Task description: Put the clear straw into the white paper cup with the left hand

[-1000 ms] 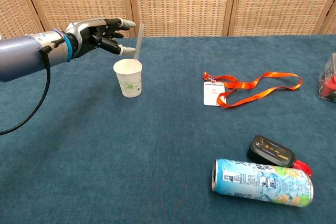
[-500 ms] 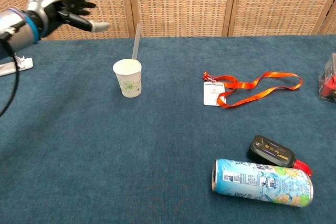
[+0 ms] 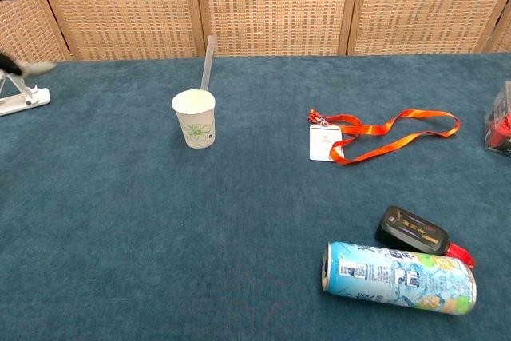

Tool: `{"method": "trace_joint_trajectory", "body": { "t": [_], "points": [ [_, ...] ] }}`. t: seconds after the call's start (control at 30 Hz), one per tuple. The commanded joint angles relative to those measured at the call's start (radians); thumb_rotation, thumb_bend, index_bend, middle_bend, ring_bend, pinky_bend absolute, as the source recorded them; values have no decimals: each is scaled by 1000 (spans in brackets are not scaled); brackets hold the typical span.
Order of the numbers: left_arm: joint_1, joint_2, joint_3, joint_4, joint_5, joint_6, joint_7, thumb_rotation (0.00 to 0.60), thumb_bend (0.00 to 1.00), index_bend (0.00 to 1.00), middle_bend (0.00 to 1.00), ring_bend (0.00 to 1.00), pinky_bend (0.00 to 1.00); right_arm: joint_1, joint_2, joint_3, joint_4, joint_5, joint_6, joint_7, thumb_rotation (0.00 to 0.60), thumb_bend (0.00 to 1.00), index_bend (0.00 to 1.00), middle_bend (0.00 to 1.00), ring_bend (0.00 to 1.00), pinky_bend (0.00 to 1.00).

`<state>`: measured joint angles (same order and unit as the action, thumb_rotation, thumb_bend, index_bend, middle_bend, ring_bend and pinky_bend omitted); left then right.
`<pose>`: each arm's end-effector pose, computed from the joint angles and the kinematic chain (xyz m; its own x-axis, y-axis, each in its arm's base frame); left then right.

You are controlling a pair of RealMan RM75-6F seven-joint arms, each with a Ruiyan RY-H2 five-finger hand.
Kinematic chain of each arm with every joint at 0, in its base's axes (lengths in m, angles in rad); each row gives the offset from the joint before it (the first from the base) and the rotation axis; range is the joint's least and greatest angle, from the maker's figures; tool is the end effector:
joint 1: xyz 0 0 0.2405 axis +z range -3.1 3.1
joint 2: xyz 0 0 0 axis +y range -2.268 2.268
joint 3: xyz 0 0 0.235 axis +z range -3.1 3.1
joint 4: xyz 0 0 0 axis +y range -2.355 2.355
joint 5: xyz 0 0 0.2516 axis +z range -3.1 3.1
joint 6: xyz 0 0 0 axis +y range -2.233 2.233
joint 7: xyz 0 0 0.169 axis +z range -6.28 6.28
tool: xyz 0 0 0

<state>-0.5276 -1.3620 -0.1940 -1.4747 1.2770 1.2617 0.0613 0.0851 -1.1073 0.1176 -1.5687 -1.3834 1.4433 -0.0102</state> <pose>-0.2044 0.3604 0.0487 0.2901 -0.0307 0.9565 0.9351 -0.2034 -0.2902 -0.3333 -0.2247 0.1345 0.4359 0.0276 0.8996 -0.8958 0.1094 0.4307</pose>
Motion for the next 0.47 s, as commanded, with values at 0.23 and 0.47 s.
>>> {"method": "trace_joint_trajectory", "body": {
  "t": [0.23, 0.47],
  "points": [
    [211, 121, 161, -144, 12, 150, 183, 600, 131, 0, 0, 0, 0, -3, -10, -4, -24, 6, 14, -100, 600, 41, 0, 0, 0, 0],
    [268, 148, 199, -151, 46, 176, 180, 600, 109, 0, 0, 0, 0, -2, -14, -10, -31, -5, 16, -114, 600, 42, 0, 0, 0, 0]
  ]
}}
